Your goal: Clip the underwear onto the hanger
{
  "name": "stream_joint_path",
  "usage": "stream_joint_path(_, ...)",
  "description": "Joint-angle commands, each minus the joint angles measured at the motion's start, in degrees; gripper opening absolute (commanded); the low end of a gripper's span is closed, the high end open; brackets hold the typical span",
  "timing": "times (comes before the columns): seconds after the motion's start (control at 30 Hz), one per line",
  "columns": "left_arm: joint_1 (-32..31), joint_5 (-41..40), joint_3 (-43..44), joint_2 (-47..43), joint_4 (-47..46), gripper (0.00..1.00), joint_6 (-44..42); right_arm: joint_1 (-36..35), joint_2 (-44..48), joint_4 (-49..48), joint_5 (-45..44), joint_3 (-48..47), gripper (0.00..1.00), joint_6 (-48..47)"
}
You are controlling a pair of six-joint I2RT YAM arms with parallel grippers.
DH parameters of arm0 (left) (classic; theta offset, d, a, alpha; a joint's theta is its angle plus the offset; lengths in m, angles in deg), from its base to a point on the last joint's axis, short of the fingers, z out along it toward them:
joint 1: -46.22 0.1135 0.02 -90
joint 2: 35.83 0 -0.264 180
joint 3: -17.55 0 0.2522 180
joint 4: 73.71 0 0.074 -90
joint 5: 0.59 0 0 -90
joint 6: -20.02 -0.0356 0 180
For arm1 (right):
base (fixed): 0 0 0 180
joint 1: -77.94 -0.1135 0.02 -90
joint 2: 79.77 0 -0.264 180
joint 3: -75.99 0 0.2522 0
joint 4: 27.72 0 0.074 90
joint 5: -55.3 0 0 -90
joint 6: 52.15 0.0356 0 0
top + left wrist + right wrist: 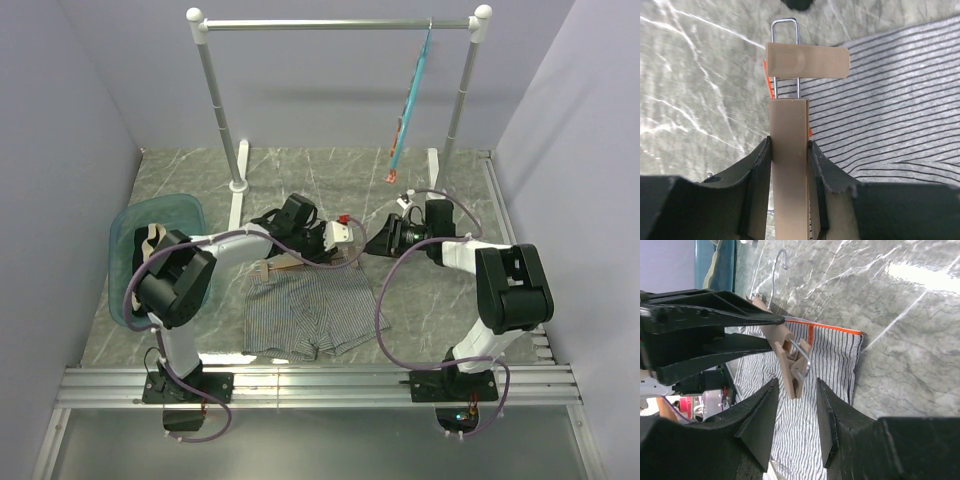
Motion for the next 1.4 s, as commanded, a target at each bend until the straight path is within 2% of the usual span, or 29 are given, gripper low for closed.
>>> stream_joint_path(0.0, 0.1, -0.3, -0.9, -3.9, -5.2, 0.0, 2.0, -1.0, -0.9, -3.3, 0.9, 0.0, 0.43, 1.1)
stream_joint_path(0.13, 0.0, 0.1, -0.4, -4.0, -4.5, 0.0, 2.1, -1.8, -1.8, -5.3, 1.3, -0.3, 0.43, 3.0)
stream_joint_path(0.27, 0.1, 0.5, -0.9, -4.2, -4.6, 0.0, 2.2, -2.5, -2.7, -6.9, 1.5, -0.4, 0.38, 4.1)
stream_joint_path(0.43, 0.0, 0.7, -1.6, -4.7, -4.6, 0.0, 1.9, -2.7, -3.5, -9.7, 2.3, -0.4, 0.25, 5.1)
stream_joint_path(0.47, 0.1, 0.7, -1.8, -4.8, -4.6, 0.01, 1.9, -2.8, -3.7, -9.8, 2.6, -0.5, 0.19, 5.0)
stream_joint_path(0.6, 0.2, 1.0, -2.8, -5.7, -5.1, 0.02, 2.2, -3.5, -4.3, -11.4, 3.8, -1.0, 0.05, 3.7)
stream_joint_path(0.67, 0.1, 1.2, -2.8, -6.0, -4.3, 0.09, 2.7, -3.8, -4.6, -11.8, 4.8, -1.4, 0.0, 2.4)
stream_joint_path(0.83, 1.8, 2.9, -2.5, -7.5, -2.4, 0.34, 5.6, -4.5, -4.4, -12.4, 6.7, -1.8, 0.0, -2.0)
stream_joint_path(0.87, 2.3, 3.5, -2.5, -8.3, -2.1, 0.42, 6.9, -4.5, -4.3, -12.3, 7.4, -2.1, 0.0, -2.7)
stream_joint_path(0.93, 3.9, 6.1, -2.1, -9.2, -0.7, 0.49, 8.3, -4.7, -4.4, -11.4, 7.7, -2.3, 0.0, -4.5)
stream_joint_path(1.03, 6.6, 13.2, -1.0, -11.3, 2.3, 0.74, 9.9, -4.6, -3.7, -11.8, 8.7, -2.0, 0.0, -6.9)
stream_joint_path(1.27, 7.9, 23.4, 6.5, -8.6, 12.7, 0.78, 8.2, -5.6, -3.2, -7.9, 8.6, -3.6, 0.0, -14.3)
stream_joint_path(1.37, 7.9, 24.5, 9.9, -5.4, 14.6, 0.78, 10.3, -5.9, -3.2, -6.1, 8.9, -4.8, 0.0, -16.6)
